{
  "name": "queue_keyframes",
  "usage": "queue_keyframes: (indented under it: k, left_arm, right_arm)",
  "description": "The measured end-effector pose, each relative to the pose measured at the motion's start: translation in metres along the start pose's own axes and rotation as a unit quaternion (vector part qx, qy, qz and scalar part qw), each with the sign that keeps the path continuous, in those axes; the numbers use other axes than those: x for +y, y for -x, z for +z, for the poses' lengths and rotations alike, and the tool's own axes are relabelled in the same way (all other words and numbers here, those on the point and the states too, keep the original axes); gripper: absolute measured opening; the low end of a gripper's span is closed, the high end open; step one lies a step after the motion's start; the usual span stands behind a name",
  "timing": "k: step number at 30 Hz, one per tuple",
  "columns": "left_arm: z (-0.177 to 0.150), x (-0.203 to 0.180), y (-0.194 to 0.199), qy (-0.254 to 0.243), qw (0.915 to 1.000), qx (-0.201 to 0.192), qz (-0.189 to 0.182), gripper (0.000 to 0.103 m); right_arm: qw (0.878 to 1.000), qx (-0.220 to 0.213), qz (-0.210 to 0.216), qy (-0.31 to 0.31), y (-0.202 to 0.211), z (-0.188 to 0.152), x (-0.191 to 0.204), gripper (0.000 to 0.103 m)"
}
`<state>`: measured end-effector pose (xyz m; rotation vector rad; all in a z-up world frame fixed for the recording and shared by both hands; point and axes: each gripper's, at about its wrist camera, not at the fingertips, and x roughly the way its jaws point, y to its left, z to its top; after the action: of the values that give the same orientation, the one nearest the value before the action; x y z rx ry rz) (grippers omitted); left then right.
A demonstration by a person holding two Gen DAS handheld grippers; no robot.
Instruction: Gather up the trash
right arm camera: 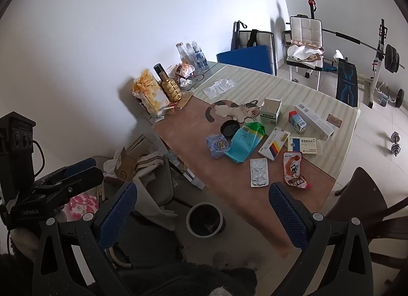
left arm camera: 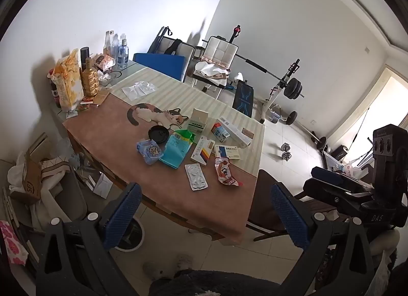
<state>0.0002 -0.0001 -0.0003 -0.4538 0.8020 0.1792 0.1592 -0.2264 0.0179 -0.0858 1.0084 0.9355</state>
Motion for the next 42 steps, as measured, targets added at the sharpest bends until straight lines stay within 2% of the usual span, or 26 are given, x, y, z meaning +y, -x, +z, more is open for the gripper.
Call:
queue_keyframes:
  k: [15, 17, 35, 42]
  left_arm:
    - [0.002, -0.002, -0.010, 0.000, 1.0000, 0.001, -0.006, 0.103]
    - [0.006, 0.000, -0.002, 0.004, 0.9999, 0.000, -0.010, 0.103]
    - [0.021, -0.003, 0.004, 0.001, 0.9999, -0.002, -0.012, 0.103]
    - [0.017, -0.004, 0.005, 0.002, 0.9999, 0.000, -0.012, 0.103]
  right_arm:
    - [1.000, -0.003, 0.002, 0.002, -0.003, 0.000, 0.001, 0.103]
    - [1.000, -0.003, 0.004, 0.001, -0.007, 0.002, 0.009, 0.103]
    - [1.000, -0.005, 0.005, 0.003, -0.002, 0.004, 0.007, 0.103]
    - [1.000, -0.006, 0.007, 0.003, -0.001, 0.005, 0.008, 0.103]
